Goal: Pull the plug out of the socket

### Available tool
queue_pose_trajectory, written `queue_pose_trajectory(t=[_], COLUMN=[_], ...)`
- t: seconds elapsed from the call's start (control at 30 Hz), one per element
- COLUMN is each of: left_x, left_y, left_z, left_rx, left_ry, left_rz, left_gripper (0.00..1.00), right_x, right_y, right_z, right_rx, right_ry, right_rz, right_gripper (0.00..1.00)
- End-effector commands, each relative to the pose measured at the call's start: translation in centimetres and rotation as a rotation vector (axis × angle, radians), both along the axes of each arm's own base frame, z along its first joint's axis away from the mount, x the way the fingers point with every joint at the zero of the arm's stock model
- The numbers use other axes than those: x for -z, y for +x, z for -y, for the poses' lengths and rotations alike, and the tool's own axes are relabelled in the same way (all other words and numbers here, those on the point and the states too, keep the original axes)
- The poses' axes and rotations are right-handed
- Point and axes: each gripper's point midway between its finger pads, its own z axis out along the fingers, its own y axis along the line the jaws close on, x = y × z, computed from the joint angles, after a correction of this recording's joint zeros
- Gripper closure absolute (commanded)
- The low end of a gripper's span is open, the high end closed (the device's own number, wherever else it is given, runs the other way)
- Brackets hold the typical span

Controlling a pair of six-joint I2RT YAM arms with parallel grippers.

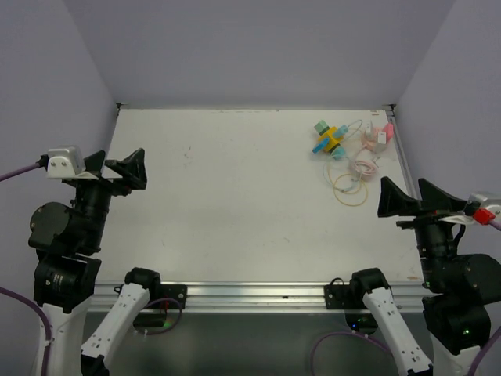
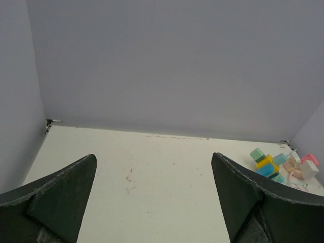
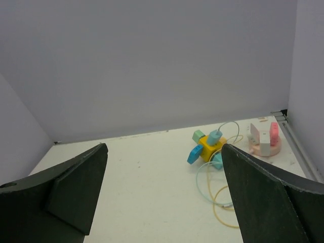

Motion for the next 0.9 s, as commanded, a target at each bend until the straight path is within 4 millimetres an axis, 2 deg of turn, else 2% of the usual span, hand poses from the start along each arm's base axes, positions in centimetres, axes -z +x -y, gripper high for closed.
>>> queue_pose_trajectory(t=[0.0, 0.2, 0.33, 0.4, 0.53, 0.57, 0.67, 0.7, 0.73, 0.8, 0.87], left_x=[0.6, 2.5, 5.0, 6.1, 9.5, 10.3, 13.6, 14.4, 16.0, 17.5, 19.8], left_y=[0.8, 2.6, 3.8, 4.5, 5.8, 6.1, 7.1, 7.3, 7.5, 7.9, 8.0], left_z=[0.8, 2.1, 3.1, 3.4, 4.0, 4.1, 4.5, 5.1, 5.4, 5.8, 6.1], left_rx=[0.033, 0.080, 0.119, 0.124, 0.142, 0.144, 0.151, 0.180, 0.195, 0.209, 0.223], left_ry=[-0.015, -0.015, -0.005, -0.003, 0.007, 0.005, 0.009, 0.010, 0.012, 0.009, 0.011], left_rz=[-0.014, -0.069, -0.129, -0.163, -0.247, -0.268, -0.336, -0.352, -0.386, -0.405, -0.451], left_gripper=[0.00, 0.00, 0.00, 0.00, 0.00, 0.01, 0.00, 0.00, 0.00, 0.00, 0.00], right_x=[0.7, 2.8, 4.9, 7.1, 10.4, 11.9, 14.5, 16.1, 16.7, 18.4, 19.2], right_y=[1.0, 3.1, 5.1, 6.4, 8.9, 9.9, 11.5, 12.8, 13.4, 15.3, 16.8], right_z=[-0.3, -1.1, -1.4, -1.7, -3.2, -3.5, -4.2, -4.4, -4.5, -3.8, -3.4], right_rx=[-0.006, -0.021, -0.008, -0.001, -0.033, -0.029, -0.021, -0.003, 0.010, 0.092, 0.146], right_ry=[0.027, 0.051, 0.080, 0.115, 0.129, 0.136, 0.171, 0.175, 0.194, 0.188, 0.213], right_rz=[-0.013, -0.106, -0.218, -0.313, -0.458, -0.522, -0.633, -0.701, -0.729, -0.788, -0.793], right_gripper=[0.01, 0.01, 0.01, 0.01, 0.01, 0.01, 0.01, 0.01, 0.01, 0.01, 0.01])
